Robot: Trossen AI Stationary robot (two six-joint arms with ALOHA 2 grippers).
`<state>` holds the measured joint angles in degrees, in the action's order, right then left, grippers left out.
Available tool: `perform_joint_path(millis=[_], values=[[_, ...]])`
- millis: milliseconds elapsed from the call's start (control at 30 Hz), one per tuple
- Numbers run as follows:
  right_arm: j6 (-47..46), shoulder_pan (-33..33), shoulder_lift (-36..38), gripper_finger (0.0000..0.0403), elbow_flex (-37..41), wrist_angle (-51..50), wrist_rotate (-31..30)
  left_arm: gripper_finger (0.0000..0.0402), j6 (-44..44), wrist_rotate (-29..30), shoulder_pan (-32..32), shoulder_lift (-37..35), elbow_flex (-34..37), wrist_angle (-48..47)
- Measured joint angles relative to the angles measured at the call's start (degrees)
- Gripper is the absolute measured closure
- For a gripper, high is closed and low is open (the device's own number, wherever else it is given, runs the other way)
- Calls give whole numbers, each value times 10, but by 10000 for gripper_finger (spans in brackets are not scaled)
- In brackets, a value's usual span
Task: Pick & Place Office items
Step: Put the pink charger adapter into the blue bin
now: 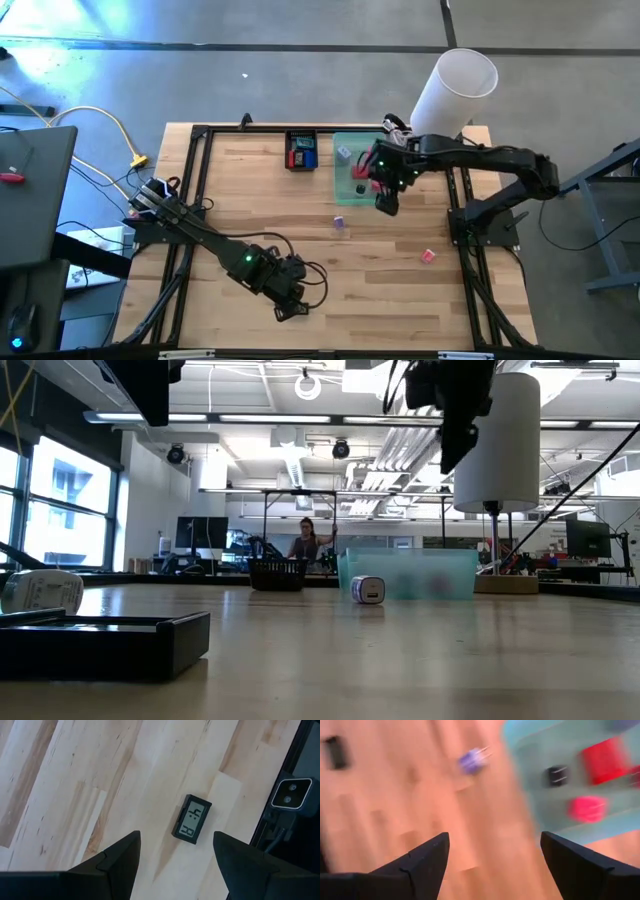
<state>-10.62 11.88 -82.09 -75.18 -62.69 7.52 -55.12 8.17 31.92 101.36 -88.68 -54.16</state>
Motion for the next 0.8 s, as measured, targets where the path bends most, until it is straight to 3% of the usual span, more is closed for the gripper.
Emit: perform_joint_path(millis=[167, 333, 567, 800], values=[[-84, -29, -1, 101, 0, -32, 110, 160, 3, 11, -3, 0, 0, 4], [-211, -86, 0, 101, 7, -49, 132, 160, 3, 12, -4, 0, 0, 5], [-391, -197, -1, 101, 12, -102, 78, 160, 3, 22, -4, 0, 0, 15], [-638, -328, -1, 101, 12, -166, 13, 160, 27, 22, -4, 0, 0, 54]])
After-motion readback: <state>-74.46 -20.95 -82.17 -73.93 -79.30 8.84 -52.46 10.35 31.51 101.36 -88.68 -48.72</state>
